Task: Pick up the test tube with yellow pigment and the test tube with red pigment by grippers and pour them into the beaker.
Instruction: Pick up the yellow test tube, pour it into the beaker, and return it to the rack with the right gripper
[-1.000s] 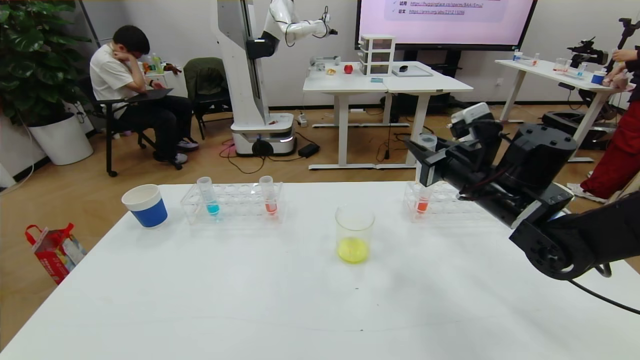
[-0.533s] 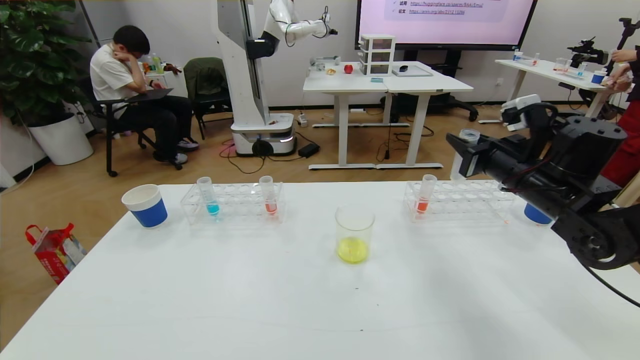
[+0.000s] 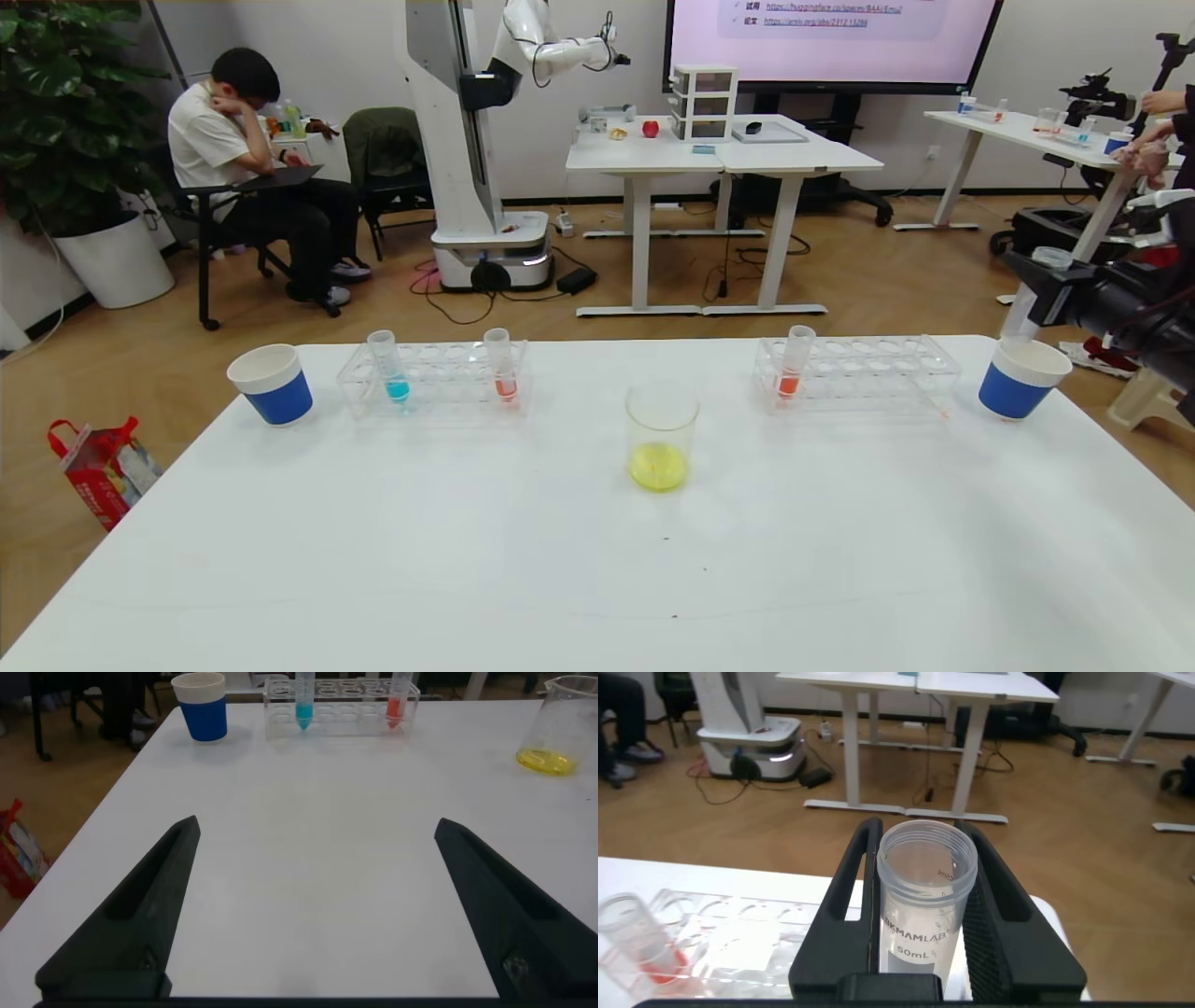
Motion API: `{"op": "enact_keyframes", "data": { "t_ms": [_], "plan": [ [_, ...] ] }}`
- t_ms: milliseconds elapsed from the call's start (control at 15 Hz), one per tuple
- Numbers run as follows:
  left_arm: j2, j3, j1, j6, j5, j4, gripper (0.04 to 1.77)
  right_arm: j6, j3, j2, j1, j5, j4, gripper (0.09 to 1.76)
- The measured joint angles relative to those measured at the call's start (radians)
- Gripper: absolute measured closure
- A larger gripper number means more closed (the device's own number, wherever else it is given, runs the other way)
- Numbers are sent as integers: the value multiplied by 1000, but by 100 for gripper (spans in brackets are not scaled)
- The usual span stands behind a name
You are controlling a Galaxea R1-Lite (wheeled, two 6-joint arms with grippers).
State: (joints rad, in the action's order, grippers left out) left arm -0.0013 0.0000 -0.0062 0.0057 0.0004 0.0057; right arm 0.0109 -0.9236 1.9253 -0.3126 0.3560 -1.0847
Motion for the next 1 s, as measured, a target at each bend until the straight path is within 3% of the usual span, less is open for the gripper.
{"op": "enact_keyframes", "data": {
  "t_ms": [333,1000],
  "plan": [
    [0,0,0,0,0,0,6,-6,-100,86,-115,5,47,134],
    [0,0,0,0,0,0,6,-9,-175,279,-128,0,-44,134]
  ]
}}
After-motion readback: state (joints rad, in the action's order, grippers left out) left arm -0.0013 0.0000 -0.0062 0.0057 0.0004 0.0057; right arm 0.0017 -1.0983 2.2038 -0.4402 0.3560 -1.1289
